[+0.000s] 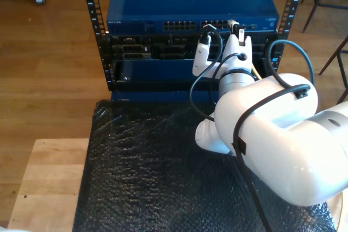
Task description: Grab the cable and plug it in
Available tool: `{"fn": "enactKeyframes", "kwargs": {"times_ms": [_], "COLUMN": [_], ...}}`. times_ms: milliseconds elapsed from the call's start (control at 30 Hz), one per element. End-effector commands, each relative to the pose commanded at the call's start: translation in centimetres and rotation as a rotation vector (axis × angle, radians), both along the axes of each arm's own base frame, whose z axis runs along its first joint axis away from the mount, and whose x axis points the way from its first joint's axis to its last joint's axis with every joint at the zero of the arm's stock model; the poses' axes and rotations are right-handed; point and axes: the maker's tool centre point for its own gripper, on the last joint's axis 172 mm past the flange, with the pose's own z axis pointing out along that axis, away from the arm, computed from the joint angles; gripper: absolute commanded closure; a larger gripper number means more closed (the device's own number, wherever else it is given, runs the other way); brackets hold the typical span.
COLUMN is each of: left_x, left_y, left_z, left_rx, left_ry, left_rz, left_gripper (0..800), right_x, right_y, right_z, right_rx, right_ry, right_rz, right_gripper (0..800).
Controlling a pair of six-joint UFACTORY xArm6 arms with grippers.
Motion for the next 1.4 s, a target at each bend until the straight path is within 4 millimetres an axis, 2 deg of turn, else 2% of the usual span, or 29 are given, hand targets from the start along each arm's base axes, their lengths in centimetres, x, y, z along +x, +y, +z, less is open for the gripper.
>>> {"fn": "enactKeyframes", "kwargs": {"times_ms": [700, 1100, 1200, 1300, 1400], "left_x": [0.00, 0.00, 0.00, 0.00, 0.00], "left_y": [0.00, -0.04, -0.04, -0.04, -0.04], "left_z": [0.00, -0.02, -0.02, -0.02, -0.02], "left_rx": [0.000, -0.002, -0.002, -0.002, -0.002], "left_ry": [0.000, 0.000, 0.000, 0.000, 0.000], "left_rz": [0.000, 0.000, 0.000, 0.000, 0.000], "left_gripper": [0, 0, 0, 0, 0], "right_x": [0.37, 0.62, 0.52, 0.53, 0.41], "right_y": [0.60, 0.49, 0.48, 0.57, 0.51], "right_z": [0.22, -0.48, -0.49, -0.61, -0.54], "right_rx": [-0.006, -0.009, -0.011, -0.013, -0.013], "right_ry": [-0.009, -0.003, -0.004, 0.000, 0.002], "right_rz": [0.022, 0.019, 0.020, 0.023, 0.023], "right_gripper": [800, 797, 733, 635, 597]}}
